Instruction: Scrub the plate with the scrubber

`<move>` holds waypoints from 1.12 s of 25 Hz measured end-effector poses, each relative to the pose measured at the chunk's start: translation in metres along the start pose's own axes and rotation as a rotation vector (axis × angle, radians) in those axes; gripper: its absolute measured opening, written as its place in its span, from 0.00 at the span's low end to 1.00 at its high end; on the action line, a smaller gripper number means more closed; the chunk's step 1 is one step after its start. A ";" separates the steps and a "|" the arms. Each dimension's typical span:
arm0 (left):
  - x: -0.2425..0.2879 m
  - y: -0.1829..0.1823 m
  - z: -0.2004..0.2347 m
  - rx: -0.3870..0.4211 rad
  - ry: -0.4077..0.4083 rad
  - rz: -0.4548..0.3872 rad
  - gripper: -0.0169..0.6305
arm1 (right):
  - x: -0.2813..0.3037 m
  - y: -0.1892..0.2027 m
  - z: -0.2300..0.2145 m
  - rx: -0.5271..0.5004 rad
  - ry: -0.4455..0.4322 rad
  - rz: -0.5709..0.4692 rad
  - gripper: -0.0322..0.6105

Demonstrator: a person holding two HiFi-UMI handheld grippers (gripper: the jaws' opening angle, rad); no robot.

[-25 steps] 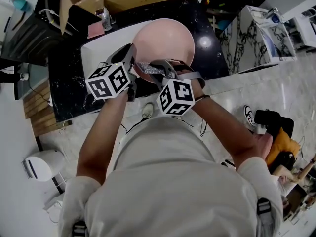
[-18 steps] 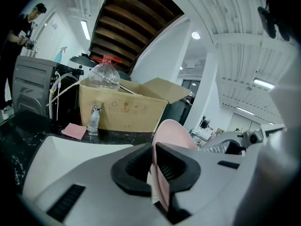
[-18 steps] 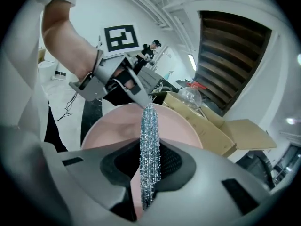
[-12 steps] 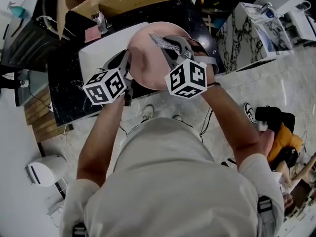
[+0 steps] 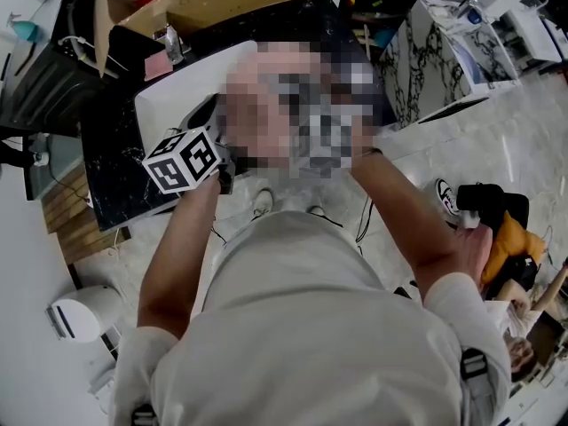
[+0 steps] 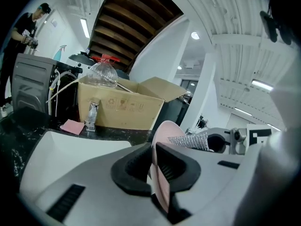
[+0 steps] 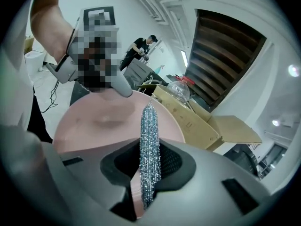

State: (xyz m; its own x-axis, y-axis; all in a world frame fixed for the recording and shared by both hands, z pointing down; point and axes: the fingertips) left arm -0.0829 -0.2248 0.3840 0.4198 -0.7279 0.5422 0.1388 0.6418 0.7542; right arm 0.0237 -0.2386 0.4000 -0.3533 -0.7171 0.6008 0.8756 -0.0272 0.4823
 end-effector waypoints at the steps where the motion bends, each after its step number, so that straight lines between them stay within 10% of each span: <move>1: 0.000 -0.001 -0.001 -0.001 0.000 -0.002 0.07 | -0.001 0.000 0.005 -0.003 -0.008 -0.002 0.17; 18: 0.004 -0.007 -0.003 -0.029 0.000 -0.032 0.08 | -0.033 0.002 0.103 -0.045 -0.260 -0.061 0.17; 28: 0.007 0.007 -0.004 -0.005 -0.016 -0.001 0.06 | -0.042 0.009 0.036 0.002 -0.090 -0.064 0.17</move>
State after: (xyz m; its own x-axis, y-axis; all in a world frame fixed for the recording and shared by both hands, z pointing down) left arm -0.0752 -0.2240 0.3911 0.4055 -0.7323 0.5470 0.1433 0.6420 0.7532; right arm 0.0341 -0.1842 0.4020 -0.4365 -0.6486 0.6235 0.8498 -0.0697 0.5225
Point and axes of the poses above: the fingertips, and each gripper's own axes: x forward along the fingers, z to its left, y out of its underside, and after that the axes turned 12 degrees about z, right-handed
